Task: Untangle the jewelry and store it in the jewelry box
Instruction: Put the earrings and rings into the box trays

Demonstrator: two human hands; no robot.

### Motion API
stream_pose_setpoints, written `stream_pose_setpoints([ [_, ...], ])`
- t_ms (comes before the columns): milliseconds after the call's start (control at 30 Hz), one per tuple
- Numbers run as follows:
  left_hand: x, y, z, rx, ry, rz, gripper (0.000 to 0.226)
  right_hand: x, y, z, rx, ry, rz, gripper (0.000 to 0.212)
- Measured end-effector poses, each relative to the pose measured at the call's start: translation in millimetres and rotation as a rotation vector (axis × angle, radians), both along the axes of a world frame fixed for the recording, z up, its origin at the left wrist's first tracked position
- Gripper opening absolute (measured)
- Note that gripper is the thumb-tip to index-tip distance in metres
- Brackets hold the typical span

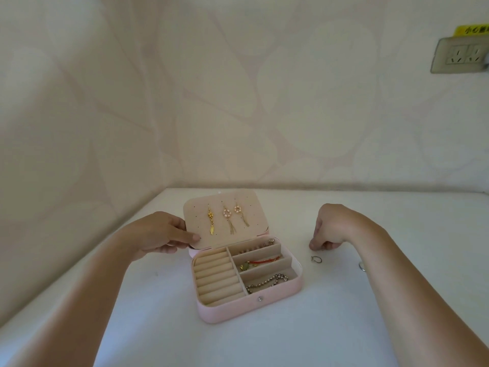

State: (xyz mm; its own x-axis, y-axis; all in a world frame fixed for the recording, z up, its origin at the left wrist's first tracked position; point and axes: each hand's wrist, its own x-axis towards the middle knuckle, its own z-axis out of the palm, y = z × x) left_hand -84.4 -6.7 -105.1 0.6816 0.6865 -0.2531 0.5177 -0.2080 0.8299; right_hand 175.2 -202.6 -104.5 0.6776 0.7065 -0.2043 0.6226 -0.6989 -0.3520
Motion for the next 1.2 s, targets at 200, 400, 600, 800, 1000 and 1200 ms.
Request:
stream_pose_setpoints([
  [200,-4,-5,6,-0.010,0.049,-0.093,0.050,-4,5,4,-0.064,-0.112,-0.062,0.011],
  [400,-1,-15,8,0.083,0.109,-0.166,0.057,4,0,6,0.066,-0.240,-0.119,0.025],
  [600,3,-19,7,0.128,0.108,-0.166,0.032,-47,13,15,0.761,0.076,0.280,0.013],
  [800,3,-19,5,0.149,0.080,-0.157,0.035,-105,43,-11,0.720,0.038,0.637,0.010],
  [1000,2,-23,8,0.154,0.060,-0.184,0.026,-123,53,-17,0.582,-0.081,0.755,0.017],
  [1200,0,-27,11,0.091,0.023,-0.196,0.029,-128,51,-19,0.623,-0.015,0.729,0.017],
])
